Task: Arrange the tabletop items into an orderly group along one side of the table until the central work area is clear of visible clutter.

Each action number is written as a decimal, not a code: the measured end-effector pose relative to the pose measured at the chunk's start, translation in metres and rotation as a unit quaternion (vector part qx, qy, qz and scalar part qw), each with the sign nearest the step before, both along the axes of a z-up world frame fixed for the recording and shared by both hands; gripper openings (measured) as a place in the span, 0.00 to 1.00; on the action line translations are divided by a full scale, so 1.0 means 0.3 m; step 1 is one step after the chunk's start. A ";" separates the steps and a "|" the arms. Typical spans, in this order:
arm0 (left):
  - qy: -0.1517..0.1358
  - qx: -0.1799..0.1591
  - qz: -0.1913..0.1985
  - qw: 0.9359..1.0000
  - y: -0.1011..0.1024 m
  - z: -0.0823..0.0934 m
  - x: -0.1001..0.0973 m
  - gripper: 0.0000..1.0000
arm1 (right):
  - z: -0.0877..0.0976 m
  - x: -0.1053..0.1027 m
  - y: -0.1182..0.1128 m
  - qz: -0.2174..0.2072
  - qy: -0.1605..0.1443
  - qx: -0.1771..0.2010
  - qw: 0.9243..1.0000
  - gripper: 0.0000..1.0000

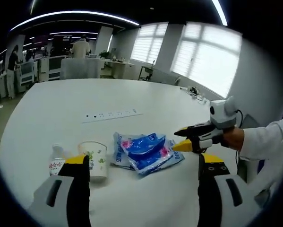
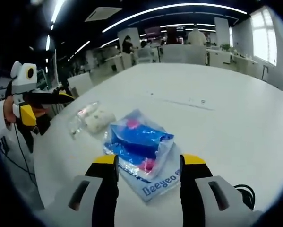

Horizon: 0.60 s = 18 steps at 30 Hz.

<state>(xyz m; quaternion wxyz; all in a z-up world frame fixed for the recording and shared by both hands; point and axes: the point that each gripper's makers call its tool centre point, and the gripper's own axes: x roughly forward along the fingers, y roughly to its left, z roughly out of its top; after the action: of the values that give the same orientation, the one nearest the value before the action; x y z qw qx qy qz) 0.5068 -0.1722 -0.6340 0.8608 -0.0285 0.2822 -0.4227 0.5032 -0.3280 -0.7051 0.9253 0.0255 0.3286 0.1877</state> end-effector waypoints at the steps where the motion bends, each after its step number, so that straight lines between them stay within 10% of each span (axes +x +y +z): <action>1: 0.001 0.000 0.000 1.000 -0.001 -0.004 0.002 0.99 | -0.015 0.001 -0.002 0.000 0.006 -0.003 1.000 0.46; 18: 0.016 0.000 -0.006 1.000 -0.043 -0.061 0.017 0.96 | -0.094 0.029 -0.022 -0.030 0.036 -0.001 0.999 0.16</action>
<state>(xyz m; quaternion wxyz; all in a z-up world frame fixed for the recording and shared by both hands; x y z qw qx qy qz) 0.5120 -0.1852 -0.6523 0.8535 -0.0329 0.2958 -0.4276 0.5119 -0.3345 -0.7332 0.9181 0.0408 0.3608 0.1589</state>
